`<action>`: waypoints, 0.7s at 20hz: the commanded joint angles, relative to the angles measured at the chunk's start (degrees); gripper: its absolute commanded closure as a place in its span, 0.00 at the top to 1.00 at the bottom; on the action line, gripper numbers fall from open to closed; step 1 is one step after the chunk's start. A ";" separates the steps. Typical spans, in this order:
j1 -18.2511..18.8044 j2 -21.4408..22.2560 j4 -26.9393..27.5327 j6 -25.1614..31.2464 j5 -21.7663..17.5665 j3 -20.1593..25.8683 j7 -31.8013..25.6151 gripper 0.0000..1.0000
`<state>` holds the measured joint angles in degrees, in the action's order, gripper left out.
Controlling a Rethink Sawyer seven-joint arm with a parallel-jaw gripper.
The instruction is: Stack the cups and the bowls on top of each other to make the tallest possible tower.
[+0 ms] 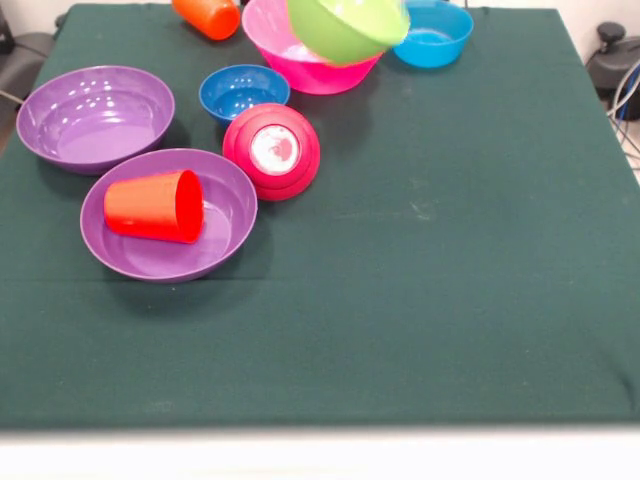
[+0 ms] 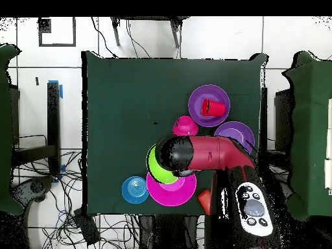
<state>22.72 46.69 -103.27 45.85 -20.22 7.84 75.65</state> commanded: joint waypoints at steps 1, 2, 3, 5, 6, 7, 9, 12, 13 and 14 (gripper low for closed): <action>-1.22 -0.40 -2.65 0.65 -1.88 3.63 0.30 1.00; -1.45 -0.39 -2.34 0.85 -2.00 3.48 0.50 1.00; -1.68 -0.38 -2.03 1.04 -2.11 3.33 0.71 1.00; -1.84 -0.16 -1.23 2.03 -1.61 3.54 0.71 1.00; -2.15 -0.10 -0.32 3.11 -1.19 3.68 0.86 1.00; -2.46 -0.04 0.60 4.19 -0.77 3.83 1.01 1.00; -2.93 0.92 2.61 7.90 0.10 4.11 0.50 1.00; -3.74 1.25 5.46 10.70 1.05 4.51 0.99 1.00; -4.25 1.18 6.68 11.34 1.18 4.62 1.46 1.00; -4.89 0.89 8.34 12.13 1.19 4.74 1.96 1.00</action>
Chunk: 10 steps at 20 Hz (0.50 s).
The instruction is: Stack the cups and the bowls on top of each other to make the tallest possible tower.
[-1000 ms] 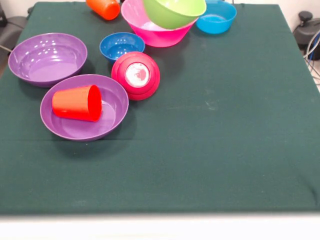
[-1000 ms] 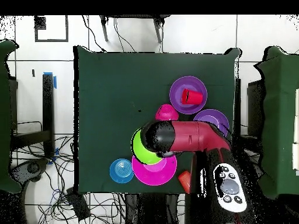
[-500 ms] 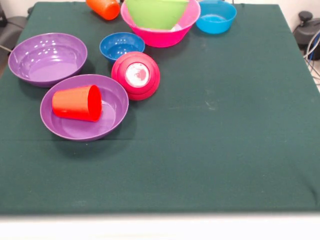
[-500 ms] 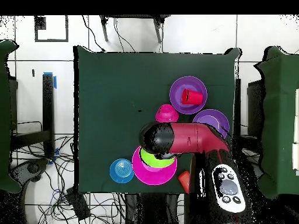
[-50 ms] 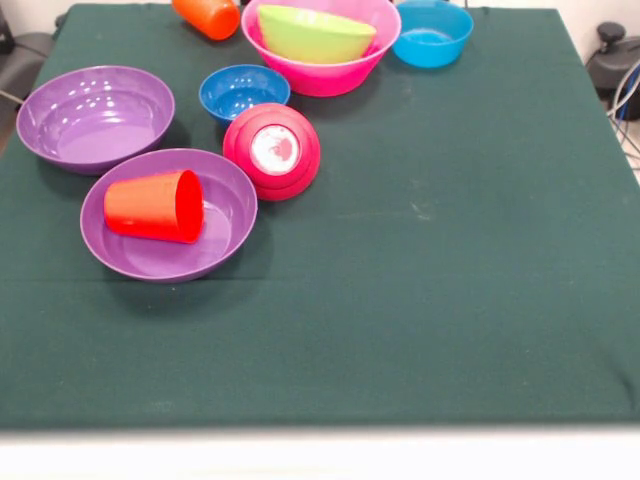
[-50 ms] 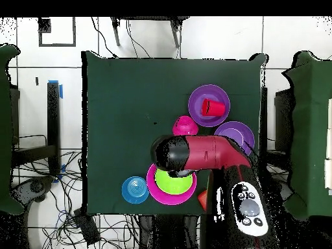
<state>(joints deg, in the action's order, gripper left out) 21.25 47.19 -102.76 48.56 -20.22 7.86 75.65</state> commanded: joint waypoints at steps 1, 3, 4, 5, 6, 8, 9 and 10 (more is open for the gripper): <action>-4.06 0.10 9.49 10.22 1.21 4.84 2.45 1.00; -4.93 -1.04 12.96 11.01 1.20 5.39 2.81 1.00; -5.14 -1.52 14.73 11.10 1.19 5.78 2.57 1.00; -5.46 -2.16 16.46 10.22 0.88 6.05 2.62 1.00; -5.80 -2.97 18.44 9.41 0.44 6.44 2.21 1.00; -6.80 -4.43 22.41 10.11 -0.37 6.56 2.12 1.00; -7.39 -4.95 24.21 10.28 -0.78 6.39 2.46 1.00; -7.82 -5.28 25.76 10.75 -0.71 6.38 2.68 1.00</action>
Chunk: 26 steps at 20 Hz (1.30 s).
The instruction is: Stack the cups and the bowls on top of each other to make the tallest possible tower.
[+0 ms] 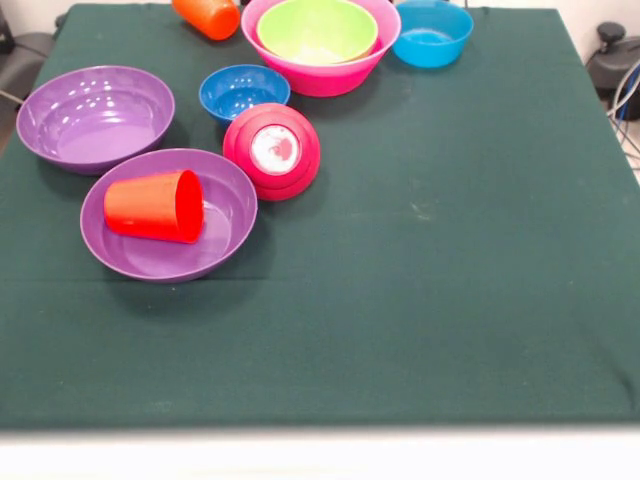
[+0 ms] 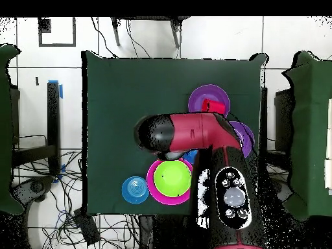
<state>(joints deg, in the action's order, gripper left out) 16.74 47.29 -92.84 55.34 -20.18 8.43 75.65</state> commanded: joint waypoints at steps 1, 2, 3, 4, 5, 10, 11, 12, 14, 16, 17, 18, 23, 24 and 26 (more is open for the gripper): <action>-3.63 -5.72 17.43 4.20 -0.79 6.03 2.18 1.00; -3.81 -6.21 18.78 4.14 -0.54 6.29 1.85 1.00; -3.78 -6.66 19.61 1.98 0.02 6.63 2.13 1.00; -3.62 -7.64 20.75 -0.03 0.98 7.17 2.51 1.00; -3.71 -8.67 22.29 -1.54 1.24 7.39 2.94 1.00; -5.08 -13.62 28.42 0.58 2.52 6.41 5.83 1.00; -5.37 -14.40 28.82 0.88 2.68 5.97 6.56 1.00; -5.62 -14.83 28.52 1.66 2.58 5.46 6.57 1.00; -5.91 -15.73 28.05 0.72 2.49 4.73 7.02 1.00; -6.11 -16.16 27.50 0.10 2.75 4.11 7.52 1.00; -6.23 -16.52 27.63 0.03 2.93 3.83 7.89 1.00; -6.33 -16.33 26.93 -0.17 3.02 3.44 8.16 1.00; -5.70 -17.94 25.68 -3.10 2.32 3.46 5.98 1.00; -5.43 -18.88 26.77 -4.26 1.90 3.84 5.13 1.00; -5.06 -20.88 30.03 -5.84 0.81 4.62 2.82 1.00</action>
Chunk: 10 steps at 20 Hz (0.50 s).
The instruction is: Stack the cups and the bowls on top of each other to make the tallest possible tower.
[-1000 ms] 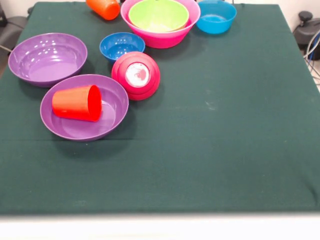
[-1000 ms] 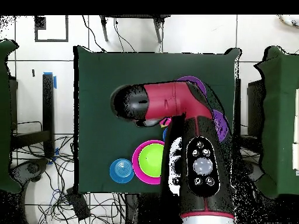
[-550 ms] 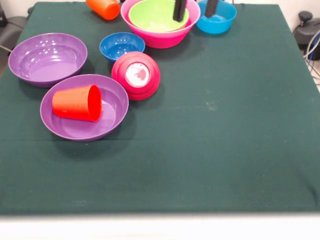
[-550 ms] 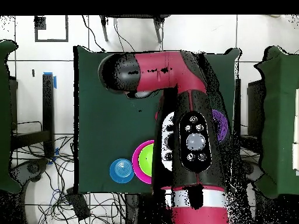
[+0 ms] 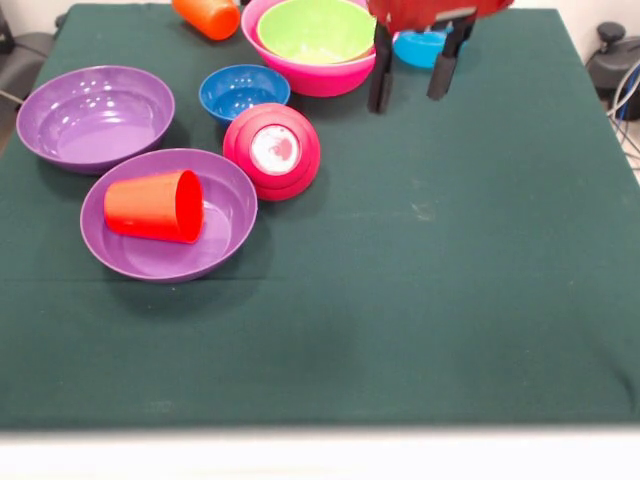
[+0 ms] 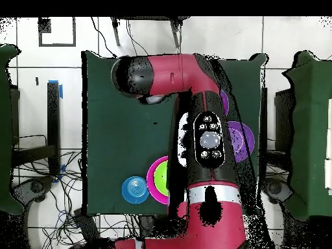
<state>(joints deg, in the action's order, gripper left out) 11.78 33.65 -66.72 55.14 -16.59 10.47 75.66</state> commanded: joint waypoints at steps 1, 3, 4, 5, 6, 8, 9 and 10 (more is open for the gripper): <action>0.16 -8.29 6.04 -6.07 -3.14 3.22 1.29 1.00; 0.26 -10.47 10.55 -5.43 -3.97 3.76 -1.00 1.00; 0.51 -11.12 11.80 -5.84 -4.46 3.96 -2.34 1.00; 0.63 -11.77 13.48 -5.28 -4.64 4.29 -3.79 1.00; 0.75 -12.42 15.17 -4.72 -4.82 4.61 -5.25 1.00; 0.79 -13.82 18.74 -2.91 -5.00 5.02 -7.78 1.00; 0.86 -14.28 19.97 -2.02 -5.02 5.15 -8.80 1.00; 1.00 -14.69 21.08 -1.27 -4.98 5.27 -9.68 1.00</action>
<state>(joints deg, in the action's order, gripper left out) 12.03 24.37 -56.94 51.94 -16.70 10.68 75.66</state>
